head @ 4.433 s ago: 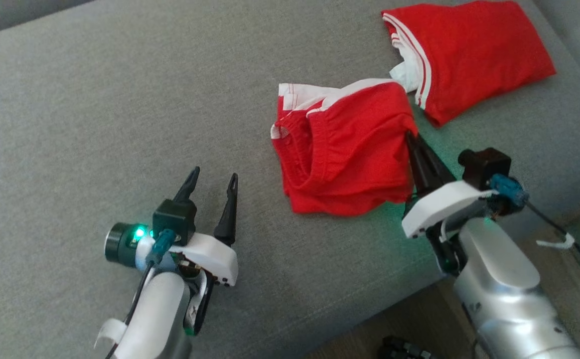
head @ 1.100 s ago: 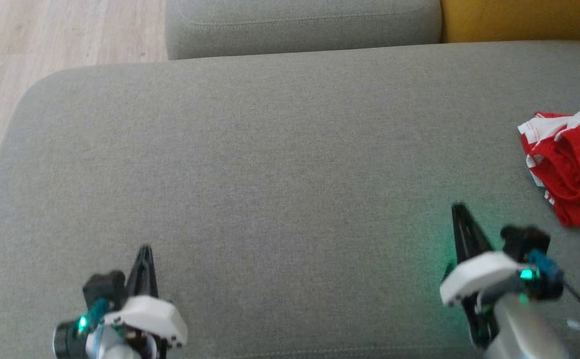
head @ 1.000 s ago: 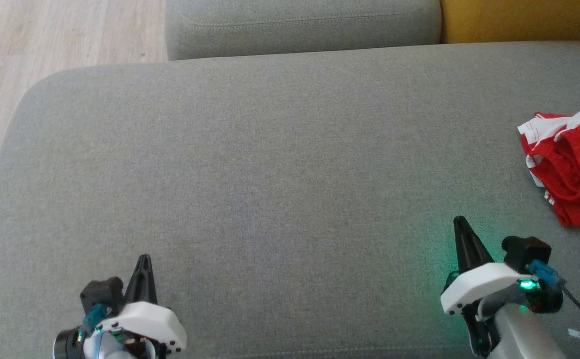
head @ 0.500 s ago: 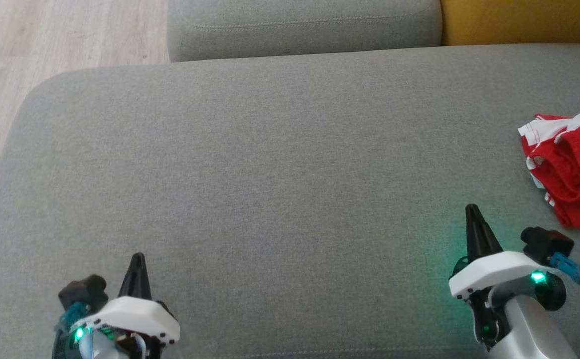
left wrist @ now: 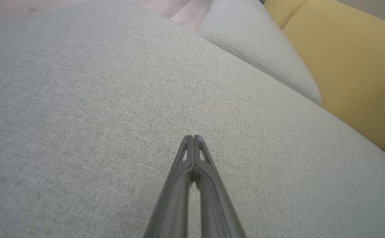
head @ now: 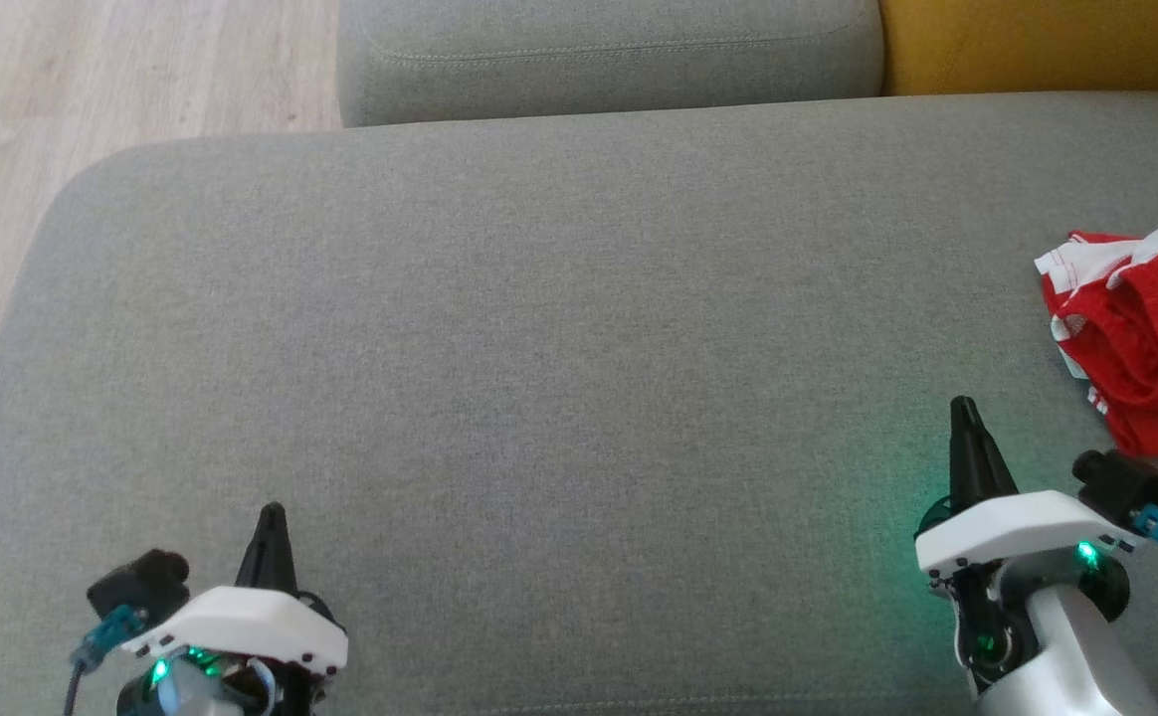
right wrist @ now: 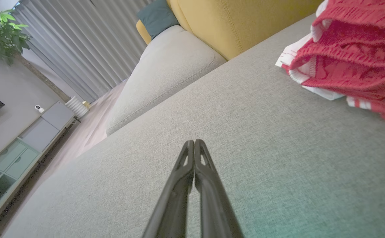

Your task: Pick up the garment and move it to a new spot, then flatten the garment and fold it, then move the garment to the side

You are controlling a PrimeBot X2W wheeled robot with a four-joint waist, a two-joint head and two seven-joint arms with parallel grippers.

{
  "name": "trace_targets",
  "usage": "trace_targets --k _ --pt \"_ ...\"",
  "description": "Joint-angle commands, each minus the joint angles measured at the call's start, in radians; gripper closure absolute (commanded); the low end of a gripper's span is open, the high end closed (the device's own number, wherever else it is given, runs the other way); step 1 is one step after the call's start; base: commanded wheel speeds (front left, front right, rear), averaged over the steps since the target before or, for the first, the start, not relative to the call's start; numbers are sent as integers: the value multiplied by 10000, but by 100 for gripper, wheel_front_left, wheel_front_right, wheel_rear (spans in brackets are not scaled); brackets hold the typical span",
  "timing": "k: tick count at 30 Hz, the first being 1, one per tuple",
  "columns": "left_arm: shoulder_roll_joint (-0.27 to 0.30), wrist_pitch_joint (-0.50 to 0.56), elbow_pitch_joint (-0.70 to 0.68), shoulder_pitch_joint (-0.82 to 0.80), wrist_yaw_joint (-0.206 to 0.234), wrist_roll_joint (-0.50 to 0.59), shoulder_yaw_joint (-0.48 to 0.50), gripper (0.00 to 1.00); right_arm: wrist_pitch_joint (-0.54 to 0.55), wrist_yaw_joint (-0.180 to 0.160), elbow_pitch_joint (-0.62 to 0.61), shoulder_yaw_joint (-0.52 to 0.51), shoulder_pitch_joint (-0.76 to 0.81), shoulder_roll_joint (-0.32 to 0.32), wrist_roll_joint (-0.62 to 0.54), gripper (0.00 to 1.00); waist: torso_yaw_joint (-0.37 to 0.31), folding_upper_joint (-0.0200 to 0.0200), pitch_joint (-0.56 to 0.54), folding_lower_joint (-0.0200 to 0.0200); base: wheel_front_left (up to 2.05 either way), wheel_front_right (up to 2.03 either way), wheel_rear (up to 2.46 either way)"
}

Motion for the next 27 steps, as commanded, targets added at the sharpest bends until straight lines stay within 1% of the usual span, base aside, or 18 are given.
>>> trace_targets --k 1,27 --pt "93 38 -402 -497 -78 -248 243 100 65 -3 -425 -30 -182 -32 258 100 2 0 -3 0 0 0 0" --pt "123 832 -789 -579 -567 -3369 732 100 846 -5 -1374 -391 229 -14 3311 100 50 0 -111 0 0 0 0"
